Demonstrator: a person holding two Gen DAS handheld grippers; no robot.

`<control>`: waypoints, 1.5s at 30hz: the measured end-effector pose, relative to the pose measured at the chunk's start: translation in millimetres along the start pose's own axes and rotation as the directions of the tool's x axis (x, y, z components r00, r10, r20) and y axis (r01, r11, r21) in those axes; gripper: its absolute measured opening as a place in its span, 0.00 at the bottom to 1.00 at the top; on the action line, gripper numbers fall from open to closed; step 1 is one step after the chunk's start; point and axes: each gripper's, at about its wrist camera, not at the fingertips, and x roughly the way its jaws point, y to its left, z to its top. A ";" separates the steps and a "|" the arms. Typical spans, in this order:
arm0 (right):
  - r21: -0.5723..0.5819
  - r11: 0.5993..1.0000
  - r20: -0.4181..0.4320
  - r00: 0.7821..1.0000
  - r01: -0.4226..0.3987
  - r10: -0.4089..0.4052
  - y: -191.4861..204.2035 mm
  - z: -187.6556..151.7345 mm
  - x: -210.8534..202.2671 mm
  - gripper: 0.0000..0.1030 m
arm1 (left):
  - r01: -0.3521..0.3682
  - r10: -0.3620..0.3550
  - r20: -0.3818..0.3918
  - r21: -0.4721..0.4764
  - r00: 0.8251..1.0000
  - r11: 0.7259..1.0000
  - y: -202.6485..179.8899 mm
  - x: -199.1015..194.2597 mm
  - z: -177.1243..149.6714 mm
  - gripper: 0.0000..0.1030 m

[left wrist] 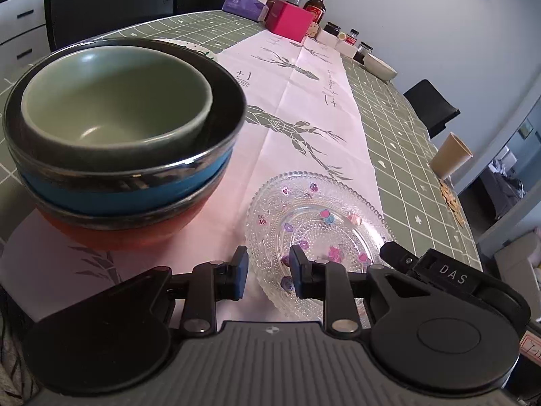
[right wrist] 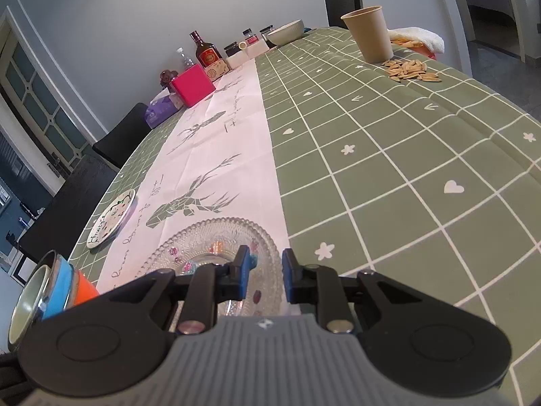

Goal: Organize plates and bowls

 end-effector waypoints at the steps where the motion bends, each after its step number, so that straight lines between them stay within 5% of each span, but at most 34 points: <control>1: 0.004 1.000 -0.001 1.000 0.002 -0.002 -1.3 -0.2 -1.2 0.18 | 0.000 0.000 -0.003 0.005 1.000 1.000 -1.2 -0.4 -0.8 0.28; 15: -0.027 0.999 -0.035 0.999 0.041 -0.042 -0.8 -0.4 -10.4 0.20 | 0.001 0.000 -0.022 0.026 1.000 1.000 -6.2 -1.7 -1.9 0.29; 20: -0.049 0.998 -0.028 0.998 0.050 -0.051 4.3 -0.6 -9.3 0.27 | 0.033 -0.032 -0.039 0.048 0.999 0.998 -7.4 2.4 -1.1 0.41; 22: -0.071 0.995 -0.016 0.998 0.067 -0.069 8.3 -1.6 -9.2 0.28 | 0.042 -0.040 -0.037 0.056 0.999 0.998 -9.1 1.7 -1.9 0.54; 25: -0.098 0.991 0.005 0.996 0.089 -0.089 13.4 -1.5 -11.4 0.39 | 0.048 -0.045 -0.037 0.086 0.998 0.995 -14.6 0.6 -4.4 0.63; 35: -0.153 0.977 0.108 0.985 0.151 -0.135 24.9 6.7 -24.7 0.75 | -0.035 0.036 -0.001 0.208 0.999 0.978 -29.4 -17.6 -7.8 0.66; 45: -0.200 0.964 0.143 0.979 0.174 -0.147 39.7 8.1 -31.3 0.78 | 0.030 -0.039 0.026 0.278 0.999 0.960 -37.5 -56.2 -3.7 0.66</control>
